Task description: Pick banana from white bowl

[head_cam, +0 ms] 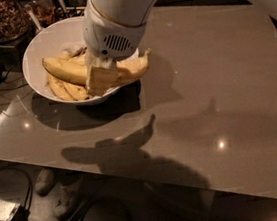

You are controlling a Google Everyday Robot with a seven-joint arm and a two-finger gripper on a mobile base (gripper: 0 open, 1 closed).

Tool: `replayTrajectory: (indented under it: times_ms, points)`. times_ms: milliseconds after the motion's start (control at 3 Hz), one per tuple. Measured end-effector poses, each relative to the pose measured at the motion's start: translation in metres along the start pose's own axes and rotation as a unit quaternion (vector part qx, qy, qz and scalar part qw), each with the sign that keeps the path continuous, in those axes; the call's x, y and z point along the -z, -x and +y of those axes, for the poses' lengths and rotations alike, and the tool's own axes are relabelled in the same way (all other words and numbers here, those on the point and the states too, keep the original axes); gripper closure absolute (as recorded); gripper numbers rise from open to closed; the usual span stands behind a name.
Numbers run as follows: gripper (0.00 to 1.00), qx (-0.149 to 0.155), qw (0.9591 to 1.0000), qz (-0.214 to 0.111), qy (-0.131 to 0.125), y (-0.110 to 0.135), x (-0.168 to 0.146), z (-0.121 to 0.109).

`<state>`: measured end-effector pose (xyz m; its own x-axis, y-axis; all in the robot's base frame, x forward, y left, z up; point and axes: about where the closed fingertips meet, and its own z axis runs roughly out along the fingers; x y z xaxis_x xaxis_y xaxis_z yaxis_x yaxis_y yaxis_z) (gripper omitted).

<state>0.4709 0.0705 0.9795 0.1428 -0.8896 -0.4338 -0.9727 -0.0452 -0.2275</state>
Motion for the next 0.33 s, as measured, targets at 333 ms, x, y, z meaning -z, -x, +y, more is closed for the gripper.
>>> replayTrajectory:
  times_ms: [333]
  points:
    - [1.00,-0.007,1.0000,0.005,0.001,-0.0056,-0.0002,0.0040]
